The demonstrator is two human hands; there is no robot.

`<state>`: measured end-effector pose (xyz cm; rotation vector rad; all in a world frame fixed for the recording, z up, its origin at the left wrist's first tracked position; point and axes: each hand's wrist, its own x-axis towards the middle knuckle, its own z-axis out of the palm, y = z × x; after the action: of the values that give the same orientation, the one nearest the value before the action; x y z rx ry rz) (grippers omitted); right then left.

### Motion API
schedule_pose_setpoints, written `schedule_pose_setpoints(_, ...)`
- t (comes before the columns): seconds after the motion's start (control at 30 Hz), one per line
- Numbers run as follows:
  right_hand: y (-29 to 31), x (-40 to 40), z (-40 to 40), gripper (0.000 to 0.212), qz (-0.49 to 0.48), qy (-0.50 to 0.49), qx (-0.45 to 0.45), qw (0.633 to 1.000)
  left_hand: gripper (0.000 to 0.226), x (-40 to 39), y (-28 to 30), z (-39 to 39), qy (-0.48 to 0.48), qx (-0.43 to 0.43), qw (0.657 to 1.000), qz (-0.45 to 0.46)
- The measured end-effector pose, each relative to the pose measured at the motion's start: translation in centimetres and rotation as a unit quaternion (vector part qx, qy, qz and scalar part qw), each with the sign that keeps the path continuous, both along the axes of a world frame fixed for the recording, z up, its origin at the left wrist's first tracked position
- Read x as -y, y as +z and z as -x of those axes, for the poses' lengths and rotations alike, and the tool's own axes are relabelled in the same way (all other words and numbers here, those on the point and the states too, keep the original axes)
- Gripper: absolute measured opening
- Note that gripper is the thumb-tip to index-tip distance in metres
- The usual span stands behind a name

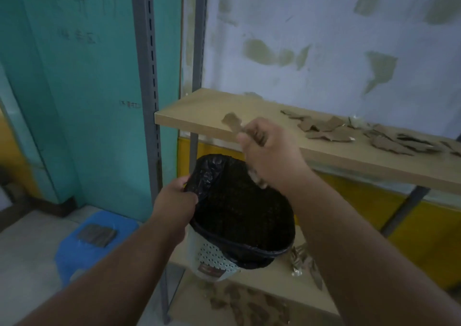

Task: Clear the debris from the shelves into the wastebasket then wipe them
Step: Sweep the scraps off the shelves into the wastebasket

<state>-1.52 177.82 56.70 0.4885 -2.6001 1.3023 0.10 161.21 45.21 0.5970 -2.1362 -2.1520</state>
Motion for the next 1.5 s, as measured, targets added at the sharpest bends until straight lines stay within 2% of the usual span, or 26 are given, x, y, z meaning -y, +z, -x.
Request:
schedule_pose_setpoints(0.07,-3.9,0.7,-0.3,0.011,-0.118,0.032,0.06,0.991,0.059,-0.1,-0.3,-0.5,0.008,-0.003,1.0,0.005)
schedule_pose_setpoints(0.13,-7.2,0.6,0.3,0.013,-0.25,0.078,0.087,0.961,0.067,-0.1,-0.7,-1.1,0.008,0.0,1.0,0.02)
schedule_pose_setpoints(0.2,-8.9,0.1,0.7,0.028,-0.348,0.116,0.122,0.922,0.062,-0.3,-1.0,-1.7,0.0,0.003,1.0,0.023)
schedule_pose_setpoints(0.23,-9.2,-0.3,0.9,0.034,-0.366,0.122,0.138,0.912,0.059,-0.5,-1.1,-2.1,-0.007,0.003,1.0,0.02)
schedule_pose_setpoints(0.43,-7.8,-2.2,0.2,0.057,-0.354,0.12,0.129,0.918,0.047,-1.4,-1.3,-2.8,-0.032,-0.011,0.999,-0.033)
schedule_pose_setpoints(0.47,-7.8,-2.4,0.1,0.055,-0.341,0.115,0.144,0.922,0.048,-1.7,-1.2,-2.8,-0.037,-0.014,0.998,-0.042)
schedule_pose_setpoints(0.53,-8.1,-3.1,0.1,0.04,-0.299,0.105,0.184,0.93,0.048,-2.4,-1.0,-2.9,-0.048,-0.022,0.998,-0.045)
schedule_pose_setpoints(0.6,-8.3,-3.9,0.1,0.03,-0.28,0.08,0.183,0.939,0.052,-3.2,-0.8,-3.0,-0.055,-0.028,0.997,-0.036)
schedule_pose_setpoints(0.67,-8.2,-4.9,0.2,0.039,-0.269,0.051,0.164,0.948,0.054,-3.9,-0.8,-3.0,-0.059,-0.028,0.997,-0.029)
schedule_pose_setpoints(0.73,-8.0,-5.6,0.3,0.047,-0.256,0.036,0.117,0.959,0.054,-4.6,-0.6,-3.1,-0.055,-0.027,0.998,-0.03)
schedule_pose_setpoints(0.9,-5.8,-7.4,0.2,0.015,-0.168,-0.011,-0.048,0.984,0.049,-6.2,0.2,-2.7,-0.042,-0.018,0.997,-0.055)
schedule_pose_setpoints(1.0,-1.6,-9.1,0.6,0.015,-0.109,-0.032,-0.149,0.982,0.056,-7.1,0.1,-2.3,-0.034,-0.014,0.998,-0.058)
schedule_pose_setpoints(1.1,3.1,-11.1,3.3,0.023,-0.131,-0.068,-0.188,0.971,0.062,-8.0,0.4,-1.9,-0.02,-0.007,0.998,-0.062)
schedule_pose_setpoints(1.2,6.0,-12.6,8.3,0.057,-0.265,-0.09,-0.128,0.951,0.06,-8.8,0.9,-1.3,-0.009,-0.008,0.998,-0.068)
schedule_pose_setpoints(1.3,6.0,-13.6,11.9,0.09,-0.358,-0.106,0.047,0.927,0.058,-9.1,1.3,-1.0,0.02,-0.012,0.998,-0.063)
schedule_pose_setpoints(1.37,5.3,-14.0,13.3,0.094,-0.372,-0.107,0.123,0.914,0.057,-9.2,1.5,-0.7,0.033,-0.013,0.997,-0.062)
schedule_pose_setpoints(1.5,4.4,-13.3,15.1,0.083,-0.425,-0.096,0.106,0.894,0.053,-9.4,1.5,-0.5,0.049,-0.018,0.997,-0.064)
